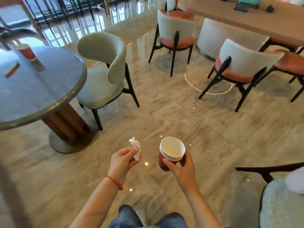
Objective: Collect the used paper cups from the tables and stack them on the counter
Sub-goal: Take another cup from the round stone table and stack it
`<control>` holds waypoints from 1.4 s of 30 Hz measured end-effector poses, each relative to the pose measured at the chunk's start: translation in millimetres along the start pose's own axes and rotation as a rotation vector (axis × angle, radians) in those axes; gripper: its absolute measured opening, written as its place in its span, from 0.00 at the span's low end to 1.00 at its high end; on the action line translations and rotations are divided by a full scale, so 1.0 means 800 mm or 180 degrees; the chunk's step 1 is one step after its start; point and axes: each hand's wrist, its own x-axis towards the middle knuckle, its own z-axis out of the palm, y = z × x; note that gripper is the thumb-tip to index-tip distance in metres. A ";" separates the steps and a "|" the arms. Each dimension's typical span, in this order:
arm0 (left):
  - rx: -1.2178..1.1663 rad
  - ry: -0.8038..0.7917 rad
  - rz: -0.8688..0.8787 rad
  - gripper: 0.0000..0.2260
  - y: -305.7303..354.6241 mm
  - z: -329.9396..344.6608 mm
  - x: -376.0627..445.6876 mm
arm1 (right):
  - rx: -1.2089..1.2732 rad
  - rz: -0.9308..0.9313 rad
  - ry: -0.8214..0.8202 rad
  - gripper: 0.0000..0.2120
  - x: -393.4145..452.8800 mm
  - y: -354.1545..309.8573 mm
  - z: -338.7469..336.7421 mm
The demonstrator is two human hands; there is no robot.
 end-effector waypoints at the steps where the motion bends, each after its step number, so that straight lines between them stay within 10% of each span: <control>1: -0.0054 0.0092 0.0024 0.04 0.008 -0.008 0.005 | -0.0009 -0.0011 -0.0093 0.27 0.010 -0.002 0.013; 22: -0.1100 0.1535 0.0586 0.04 0.099 -0.032 0.105 | -0.0259 -0.0262 -0.2040 0.29 0.247 -0.052 0.148; 42: -0.0186 0.0552 0.0303 0.05 0.281 0.044 0.369 | 0.0139 0.0064 -0.0764 0.27 0.469 -0.078 0.210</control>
